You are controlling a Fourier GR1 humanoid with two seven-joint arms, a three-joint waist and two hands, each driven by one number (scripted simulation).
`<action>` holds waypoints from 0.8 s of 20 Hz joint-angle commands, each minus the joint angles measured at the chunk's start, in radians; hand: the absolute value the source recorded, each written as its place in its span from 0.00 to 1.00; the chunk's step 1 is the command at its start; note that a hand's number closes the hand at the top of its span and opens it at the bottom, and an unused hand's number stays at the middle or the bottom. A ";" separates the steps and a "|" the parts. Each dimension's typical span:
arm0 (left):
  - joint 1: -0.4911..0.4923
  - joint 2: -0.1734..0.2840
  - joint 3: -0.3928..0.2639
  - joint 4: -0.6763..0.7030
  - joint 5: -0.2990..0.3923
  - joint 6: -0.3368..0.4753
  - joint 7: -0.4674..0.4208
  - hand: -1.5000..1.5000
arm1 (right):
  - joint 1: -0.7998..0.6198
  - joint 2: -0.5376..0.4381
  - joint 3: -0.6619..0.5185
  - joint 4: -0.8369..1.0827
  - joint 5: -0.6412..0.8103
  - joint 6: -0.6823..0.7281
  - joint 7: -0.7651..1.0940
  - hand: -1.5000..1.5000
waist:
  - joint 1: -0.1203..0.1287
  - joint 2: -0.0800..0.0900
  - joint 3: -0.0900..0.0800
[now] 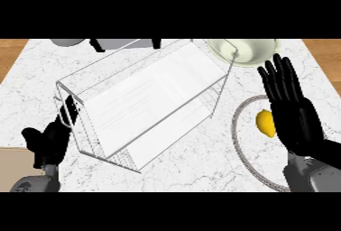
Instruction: Pick the lemon from the placemat and place it in the tiered shelf
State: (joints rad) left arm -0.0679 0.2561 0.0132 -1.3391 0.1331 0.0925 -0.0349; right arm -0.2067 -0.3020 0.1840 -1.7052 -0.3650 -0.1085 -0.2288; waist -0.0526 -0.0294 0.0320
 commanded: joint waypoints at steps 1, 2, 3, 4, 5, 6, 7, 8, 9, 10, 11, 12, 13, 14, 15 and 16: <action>-0.009 0.015 -0.024 -0.018 -0.031 -0.001 0.031 0.50 | 0.078 -0.075 -0.085 -0.020 0.040 -0.082 0.068 0.00 | 0.022 0.024 -0.032; 0.013 0.022 -0.037 -0.011 -0.052 0.000 0.016 0.50 | 0.122 -0.122 -0.125 0.021 0.088 -0.140 0.098 0.00 | -0.003 0.022 -0.033; 0.017 0.012 -0.051 -0.003 -0.065 0.003 -0.005 0.50 | 0.124 -0.158 -0.170 0.078 0.135 -0.214 0.153 0.00 | -0.023 0.026 -0.036; 0.032 0.051 -0.032 -0.012 -0.052 -0.020 0.024 0.50 | 0.193 -0.213 -0.215 0.136 0.176 -0.246 0.167 0.00 | -0.045 0.026 -0.036; 0.053 0.036 -0.059 0.003 -0.076 -0.012 0.015 0.50 | 0.206 -0.266 -0.262 0.181 0.211 -0.287 0.204 0.00 | -0.062 0.034 -0.039; 0.066 0.062 -0.047 0.000 -0.078 -0.018 0.017 0.50 | 0.270 -0.309 -0.295 0.220 0.249 -0.326 0.231 0.00 | -0.091 0.032 -0.041; 0.060 0.036 -0.048 0.005 -0.062 -0.013 0.020 0.50 | 0.332 -0.382 -0.256 0.301 0.339 -0.320 0.280 0.00 | -0.116 0.073 -0.061; 0.074 0.038 -0.068 0.005 -0.070 -0.029 0.027 0.50 | 0.339 -0.379 -0.309 0.332 0.350 -0.402 0.323 1.00 | -0.089 0.056 -0.048; 0.070 0.037 -0.091 -0.011 -0.070 -0.053 0.034 0.50 | 0.338 -0.330 -0.359 0.339 0.310 -0.470 0.370 1.00 | -0.050 0.036 -0.038; 0.090 0.020 -0.121 -0.005 -0.081 -0.064 0.027 0.50 | 0.330 -0.264 -0.368 0.328 0.288 -0.526 0.386 1.00 | -0.006 0.032 -0.034; 0.040 0.030 -0.124 -0.002 -0.081 -0.081 0.052 0.50 | 0.328 -0.255 -0.384 0.268 0.270 -0.542 0.408 0.00 | 0.008 0.028 -0.034; 0.061 0.008 -0.156 -0.030 -0.109 -0.063 0.068 0.50 | 0.334 -0.225 -0.366 0.224 0.268 -0.536 0.402 0.00 | 0.034 0.027 -0.033; 0.108 0.057 -0.130 -0.071 -0.063 -0.136 0.061 0.50 | 0.416 -0.195 -0.372 0.214 0.231 -0.476 0.328 0.00 | 0.039 0.026 -0.032; 0.055 0.020 -0.133 0.011 -0.101 -0.106 0.037 0.50 | 0.480 -0.194 -0.381 0.144 0.211 -0.411 0.284 0.00 | 0.037 0.027 -0.032; 0.043 -0.047 -0.187 0.003 -0.150 -0.035 0.056 0.50 | 0.434 -0.239 -0.314 0.038 0.267 -0.426 0.402 0.00 | 0.037 0.027 -0.033; 0.035 0.014 -0.141 -0.050 -0.107 -0.091 0.114 0.50 | 0.405 -0.232 -0.314 0.072 0.284 -0.412 0.370 0.00 | 0.047 0.028 -0.032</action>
State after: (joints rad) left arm -0.0215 0.2702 -0.1145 -1.3668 0.0349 0.0229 0.0178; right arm 0.1740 -0.5360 -0.1461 -1.5503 -0.1090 -0.5366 0.1143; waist -0.0352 -0.0014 -0.0002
